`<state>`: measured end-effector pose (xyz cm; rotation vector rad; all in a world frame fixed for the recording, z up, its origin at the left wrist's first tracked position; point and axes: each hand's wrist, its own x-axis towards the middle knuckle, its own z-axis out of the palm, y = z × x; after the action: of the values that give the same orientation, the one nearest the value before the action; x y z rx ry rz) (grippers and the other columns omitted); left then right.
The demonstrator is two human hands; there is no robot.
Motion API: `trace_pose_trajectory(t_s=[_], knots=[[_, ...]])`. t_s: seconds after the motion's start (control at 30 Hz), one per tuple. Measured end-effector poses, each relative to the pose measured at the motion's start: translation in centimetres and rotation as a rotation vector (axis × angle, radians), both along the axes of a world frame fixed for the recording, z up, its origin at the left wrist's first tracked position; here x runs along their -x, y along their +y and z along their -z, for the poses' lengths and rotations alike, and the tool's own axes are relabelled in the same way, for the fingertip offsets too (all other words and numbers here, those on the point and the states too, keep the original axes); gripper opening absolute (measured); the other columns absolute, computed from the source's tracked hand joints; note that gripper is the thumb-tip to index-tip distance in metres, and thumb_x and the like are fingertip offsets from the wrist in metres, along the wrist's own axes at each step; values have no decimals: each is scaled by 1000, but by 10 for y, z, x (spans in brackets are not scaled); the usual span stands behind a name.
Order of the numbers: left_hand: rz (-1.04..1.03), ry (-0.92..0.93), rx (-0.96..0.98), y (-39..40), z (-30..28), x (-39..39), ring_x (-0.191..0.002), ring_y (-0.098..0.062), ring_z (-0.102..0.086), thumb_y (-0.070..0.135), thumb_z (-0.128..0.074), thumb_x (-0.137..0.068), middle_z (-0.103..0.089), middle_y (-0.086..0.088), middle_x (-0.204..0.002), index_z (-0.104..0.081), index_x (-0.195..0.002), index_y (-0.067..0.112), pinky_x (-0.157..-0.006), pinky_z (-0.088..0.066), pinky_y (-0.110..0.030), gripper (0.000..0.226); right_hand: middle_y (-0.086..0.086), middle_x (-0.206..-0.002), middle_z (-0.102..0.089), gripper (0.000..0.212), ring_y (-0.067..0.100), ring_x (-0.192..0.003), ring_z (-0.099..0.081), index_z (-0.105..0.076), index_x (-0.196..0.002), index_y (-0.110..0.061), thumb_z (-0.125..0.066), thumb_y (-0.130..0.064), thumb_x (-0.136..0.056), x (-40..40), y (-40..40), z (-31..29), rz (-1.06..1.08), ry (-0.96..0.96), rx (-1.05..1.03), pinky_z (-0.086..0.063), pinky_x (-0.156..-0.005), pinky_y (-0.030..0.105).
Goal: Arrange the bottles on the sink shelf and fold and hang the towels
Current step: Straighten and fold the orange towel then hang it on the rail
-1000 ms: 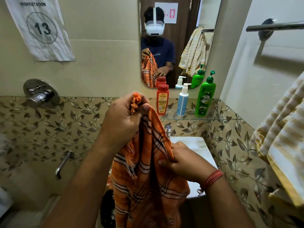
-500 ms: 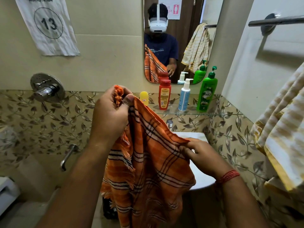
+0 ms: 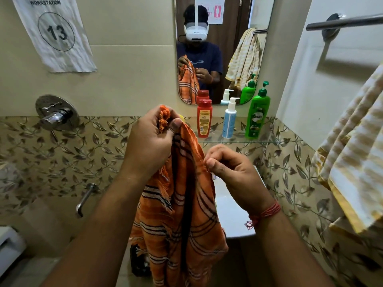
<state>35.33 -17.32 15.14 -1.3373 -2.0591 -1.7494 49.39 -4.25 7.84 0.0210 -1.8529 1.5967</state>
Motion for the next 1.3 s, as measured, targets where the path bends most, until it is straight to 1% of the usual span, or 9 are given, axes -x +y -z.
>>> trace_pose_trajectory(t_s=[0.23, 0.37, 0.5, 0.6, 0.73, 0.83, 0.93, 1.1, 1.3], knots=[[51, 9, 10, 2, -6, -6, -71, 7, -65, 16, -62, -98, -66, 5, -79, -61, -88, 21, -60, -49, -8, 10, 0, -96, -62, 19, 15, -91, -61, -61, -108, -17, -66, -23, -91, 8, -9, -2, -99, -160, 7, -52, -80, 33], [35, -14, -8, 2, -9, -5, -71, 9, -65, 19, -62, -97, -66, 6, -80, -61, -90, 20, -59, -49, -7, 7, 4, -97, -71, 16, 23, -94, -68, -69, -103, -14, -63, -26, -94, 12, -7, -4, 21, -187, -85, -56, -84, 43], [-35, -16, -56, 0, -13, 2, -71, 9, -66, 18, -62, -97, -67, 6, -81, -63, -95, 17, -60, -50, -7, 3, -18, -86, -64, 13, 4, -83, -62, -70, -88, -32, -60, -36, -96, 10, 4, 9, 236, -340, -342, -50, -75, 27], [-55, -31, -83, -2, -13, 5, -71, 6, -67, 18, -62, -97, -67, 3, -83, -63, -97, 14, -60, -51, -8, 4, -15, -107, -50, 23, 5, -95, -54, -72, -96, -28, -55, -43, -96, 12, 17, 25, 379, -520, -464, -43, -77, 23], [-53, -39, -106, -1, -11, 0, -74, 6, -68, 17, -61, -98, -66, 5, -84, -62, -96, 15, -61, -52, -9, 3, -20, -138, -46, 35, 1, -122, -49, -69, -119, -30, -51, -49, -96, 16, 21, 30, 149, -563, -368, -42, -100, 24], [-40, -30, -125, 1, -12, -1, -73, 7, -68, 17, -61, -99, -65, 7, -83, -62, -97, 15, -62, -53, -9, 3, -31, -124, -54, 33, -10, -115, -51, -66, -123, -32, -51, -43, -97, 19, 18, 26, 41, -545, -296, -42, -97, 15], [-45, -35, -155, 2, -15, 1, -73, 8, -67, 17, -61, -98, -65, 8, -83, -62, -98, 14, -63, -53, -10, 3, -18, -109, -67, 28, 5, -103, -63, -74, -108, -21, -55, -39, -97, 22, 25, 28, 116, -484, -225, -52, -94, 30], [-75, -53, -211, 4, -23, 10, -71, 8, -65, 16, -61, -99, -64, 9, -84, -62, -97, 15, -61, -50, -8, 2, -13, -86, -64, 29, 4, -83, -59, -71, -79, -25, -54, -39, -98, 22, 37, 36, 351, -430, -455, -48, -75, 30], [-157, -68, -258, 4, -18, 25, -70, 9, -63, 19, -64, -97, -65, 9, -83, -63, -96, 17, -62, -48, -7, 2, -5, -80, -58, 32, 14, -77, -54, -56, -72, -25, -50, -41, -100, 14, 49, 41, 412, -701, -612, -39, -66, 31]])
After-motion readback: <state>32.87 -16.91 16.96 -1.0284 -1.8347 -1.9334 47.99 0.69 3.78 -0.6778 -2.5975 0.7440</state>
